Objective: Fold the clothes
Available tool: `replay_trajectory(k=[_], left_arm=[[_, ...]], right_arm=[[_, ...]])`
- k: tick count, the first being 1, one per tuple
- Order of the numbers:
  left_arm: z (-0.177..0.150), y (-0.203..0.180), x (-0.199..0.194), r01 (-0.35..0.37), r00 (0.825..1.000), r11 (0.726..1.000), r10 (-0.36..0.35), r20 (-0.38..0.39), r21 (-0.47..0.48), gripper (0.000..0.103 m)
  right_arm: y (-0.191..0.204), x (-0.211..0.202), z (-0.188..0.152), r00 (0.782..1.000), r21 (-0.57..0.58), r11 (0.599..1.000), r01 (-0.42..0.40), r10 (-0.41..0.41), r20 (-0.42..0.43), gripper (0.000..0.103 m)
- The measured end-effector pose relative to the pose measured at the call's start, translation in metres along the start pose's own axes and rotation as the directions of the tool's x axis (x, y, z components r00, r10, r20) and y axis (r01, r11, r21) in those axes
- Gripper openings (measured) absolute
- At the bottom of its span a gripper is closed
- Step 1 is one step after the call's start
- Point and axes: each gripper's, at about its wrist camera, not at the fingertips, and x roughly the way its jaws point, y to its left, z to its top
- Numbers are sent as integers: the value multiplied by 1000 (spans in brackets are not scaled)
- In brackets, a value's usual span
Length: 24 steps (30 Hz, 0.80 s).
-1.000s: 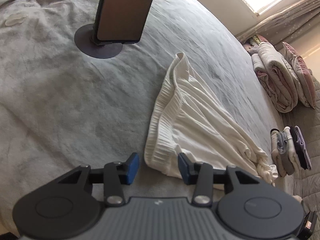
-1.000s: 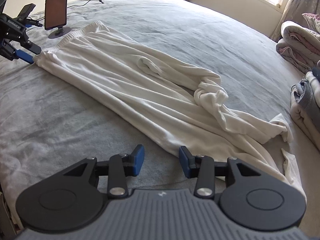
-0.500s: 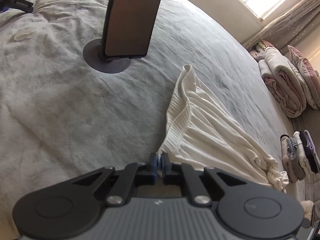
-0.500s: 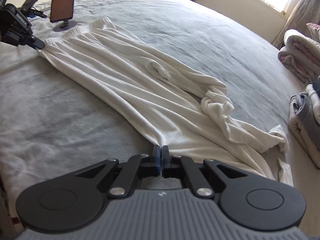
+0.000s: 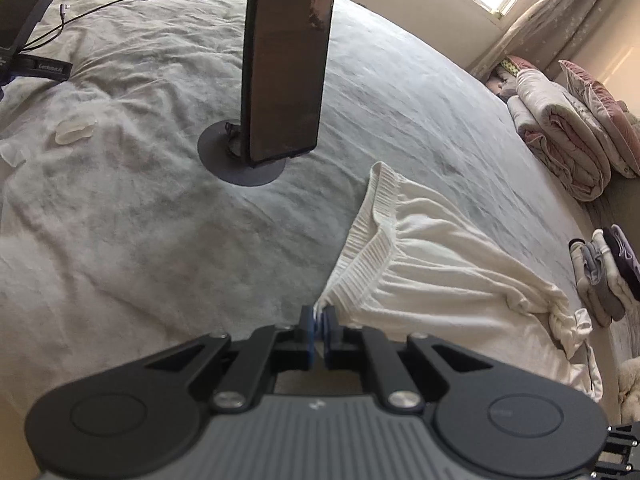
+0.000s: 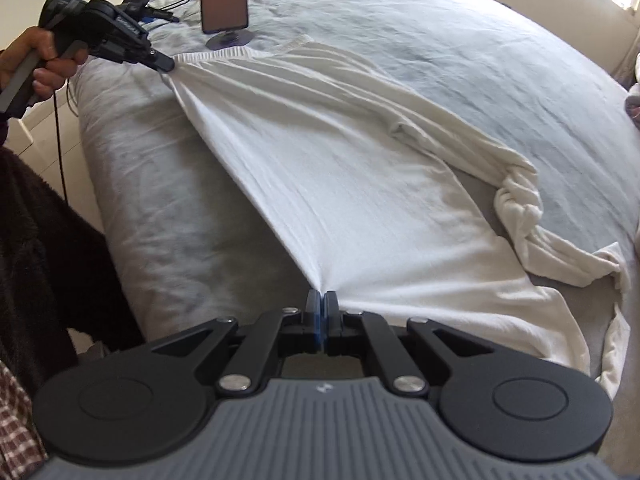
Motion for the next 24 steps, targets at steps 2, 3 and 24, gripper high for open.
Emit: replay_trajectory(k=[2, 3, 24], left_arm=[[-4, 1, 7, -27, 999, 999, 27, -31, 27, 4], [-6, 0, 12, -39, 998, 998, 41, -46, 48, 4], [51, -75, 28, -42, 998, 963, 55, -39, 266, 55]], right_arm=[[2, 7, -1, 1000, -6, 1000, -13, 13, -27, 1], [2, 11, -3, 999, -8, 1000, -13, 12, -40, 1], [-60, -7, 45, 994, 128, 988, -85, 75, 79, 38]])
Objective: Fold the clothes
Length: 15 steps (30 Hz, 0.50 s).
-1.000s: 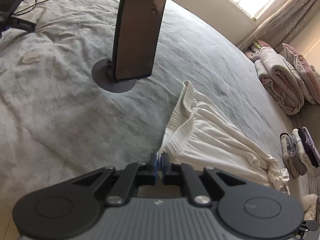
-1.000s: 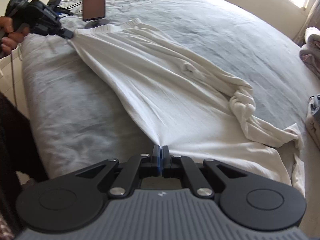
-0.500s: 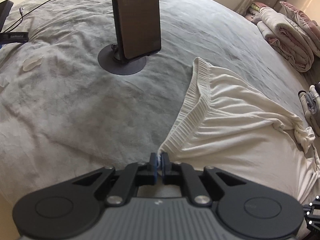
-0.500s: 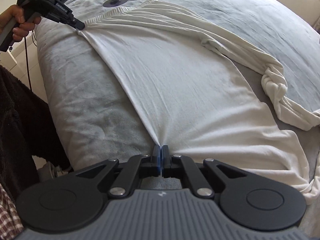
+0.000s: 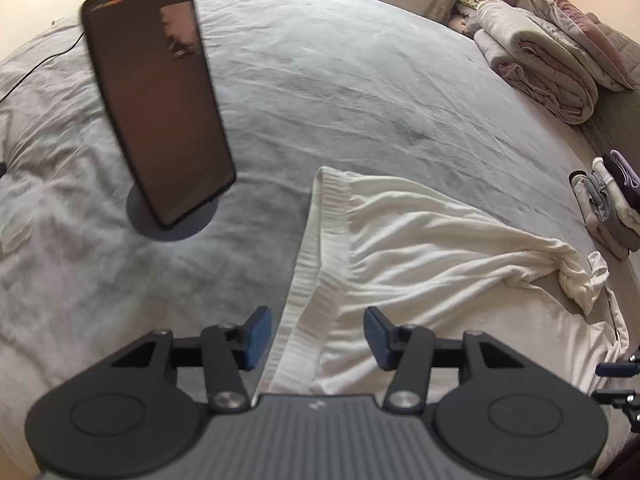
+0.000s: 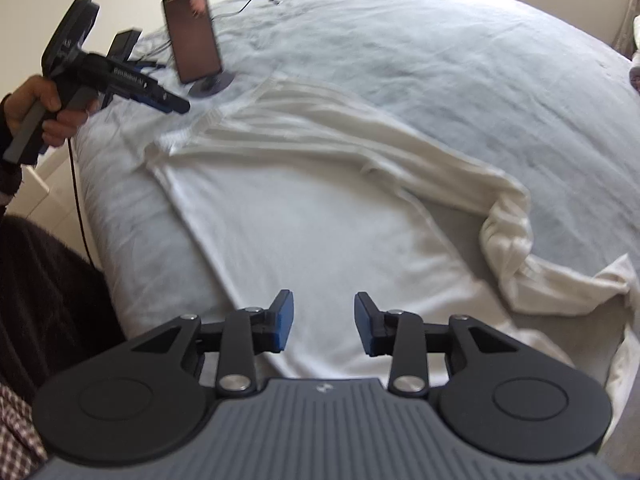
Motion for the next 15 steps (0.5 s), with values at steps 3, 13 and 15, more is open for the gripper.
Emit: replay_trajectory(k=[3, 13, 15], left_arm=[[23, -12, 17, -34, 999, 999, 34, 13, 27, 55], [63, -19, 83, -132, 987, 991, 131, 93, -1, 55], [64, -14, 90, -124, 987, 992, 126, 102, -24, 55]], right_arm=[[-24, 4, 17, 999, 35, 999, 17, -19, 39, 38], [-91, 58, 73, 995, 145, 989, 43, -56, 88, 38], [-102, 69, 85, 994, 174, 984, 30, -47, 98, 38]])
